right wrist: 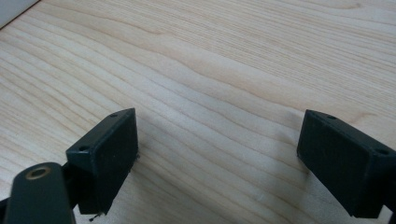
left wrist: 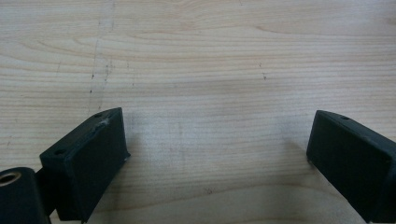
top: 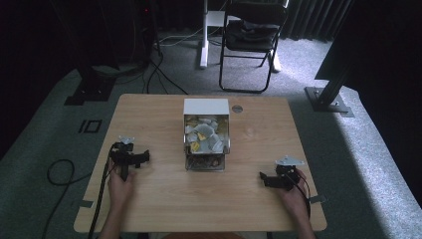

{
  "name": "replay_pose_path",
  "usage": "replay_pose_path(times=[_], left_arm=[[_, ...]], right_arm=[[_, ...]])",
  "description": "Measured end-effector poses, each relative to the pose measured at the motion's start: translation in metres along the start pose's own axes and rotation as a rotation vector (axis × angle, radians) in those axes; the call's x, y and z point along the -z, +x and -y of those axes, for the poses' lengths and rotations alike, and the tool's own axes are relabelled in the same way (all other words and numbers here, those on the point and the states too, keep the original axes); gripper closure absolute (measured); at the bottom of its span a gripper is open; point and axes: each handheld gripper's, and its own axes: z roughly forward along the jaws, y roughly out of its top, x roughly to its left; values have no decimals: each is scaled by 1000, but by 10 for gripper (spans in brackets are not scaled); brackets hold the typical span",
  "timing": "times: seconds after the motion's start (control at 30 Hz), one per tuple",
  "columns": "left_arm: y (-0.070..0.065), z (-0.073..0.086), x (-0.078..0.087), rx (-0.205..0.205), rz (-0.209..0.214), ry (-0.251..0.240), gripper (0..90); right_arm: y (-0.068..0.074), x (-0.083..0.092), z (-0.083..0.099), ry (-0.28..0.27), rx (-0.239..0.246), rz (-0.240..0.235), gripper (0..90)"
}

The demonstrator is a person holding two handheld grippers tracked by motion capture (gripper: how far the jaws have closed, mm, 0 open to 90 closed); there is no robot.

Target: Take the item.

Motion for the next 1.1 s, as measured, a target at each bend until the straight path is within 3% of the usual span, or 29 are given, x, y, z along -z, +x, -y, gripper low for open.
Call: replay_pose_path(times=[0.43,0.47,0.53,0.83,1.1], left_arm=[[-2,5,5,-11,13,1,58],[-2,5,5,-12,13,2,58],[-2,5,5,-11,13,0,58],[-3,6,5,-10,12,1,58],[-3,6,5,-10,13,0,58]], right_arm=[[0,0,0,-3,-4,5,137],[1,0,0,-4,-5,5,147],[2,4,-1,4,-14,12,279],[12,12,-6,-13,-3,-31,330],[22,21,-11,-28,22,-29,335]])
